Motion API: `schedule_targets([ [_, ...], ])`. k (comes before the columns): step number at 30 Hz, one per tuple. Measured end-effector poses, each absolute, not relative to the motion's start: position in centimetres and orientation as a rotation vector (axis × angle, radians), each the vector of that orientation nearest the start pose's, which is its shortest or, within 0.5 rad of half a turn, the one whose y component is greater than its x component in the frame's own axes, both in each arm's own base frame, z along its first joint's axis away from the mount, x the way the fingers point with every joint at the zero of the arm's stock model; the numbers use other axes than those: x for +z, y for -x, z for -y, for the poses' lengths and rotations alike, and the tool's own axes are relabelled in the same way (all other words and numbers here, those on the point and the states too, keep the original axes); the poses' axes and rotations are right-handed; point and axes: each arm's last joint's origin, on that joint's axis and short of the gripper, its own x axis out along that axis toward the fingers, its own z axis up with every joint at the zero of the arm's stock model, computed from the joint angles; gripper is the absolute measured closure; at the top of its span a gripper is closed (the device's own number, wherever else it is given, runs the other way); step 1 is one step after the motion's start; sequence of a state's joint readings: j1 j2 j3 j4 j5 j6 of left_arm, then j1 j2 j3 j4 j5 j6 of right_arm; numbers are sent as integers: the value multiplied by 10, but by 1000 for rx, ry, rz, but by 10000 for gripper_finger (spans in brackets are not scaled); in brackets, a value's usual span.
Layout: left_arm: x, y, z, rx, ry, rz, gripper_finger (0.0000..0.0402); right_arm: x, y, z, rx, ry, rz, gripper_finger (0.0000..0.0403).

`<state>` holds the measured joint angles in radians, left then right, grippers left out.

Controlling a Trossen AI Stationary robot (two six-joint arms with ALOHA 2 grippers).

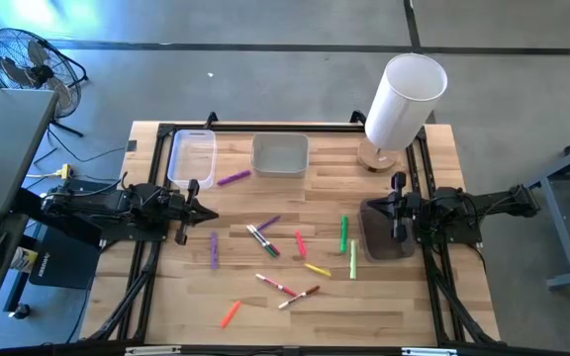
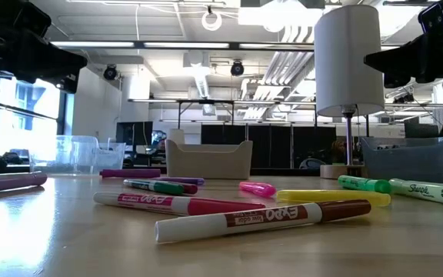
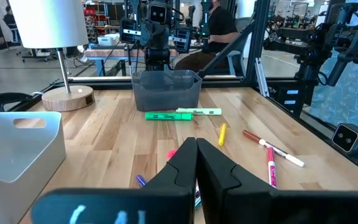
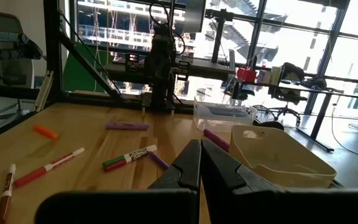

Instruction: Pick & Place Markers

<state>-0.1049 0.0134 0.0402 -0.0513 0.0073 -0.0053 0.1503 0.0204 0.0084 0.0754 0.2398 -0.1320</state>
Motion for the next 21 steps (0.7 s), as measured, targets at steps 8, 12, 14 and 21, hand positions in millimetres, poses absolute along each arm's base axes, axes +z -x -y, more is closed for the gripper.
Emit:
schedule_targets([
  [8,172,-96,10,-113,5,-17,401,172,-97,-8,-93,120,57,402],
  [12,172,-96,10,-113,5,-9,401,172,-97,-8,-94,119,57,402],
  [14,173,-96,10,-113,6,-2,401,172,-97,-8,-94,120,57,402],
  [21,192,-93,11,-117,60,53,401,172,-97,-8,-94,120,56,402],
])
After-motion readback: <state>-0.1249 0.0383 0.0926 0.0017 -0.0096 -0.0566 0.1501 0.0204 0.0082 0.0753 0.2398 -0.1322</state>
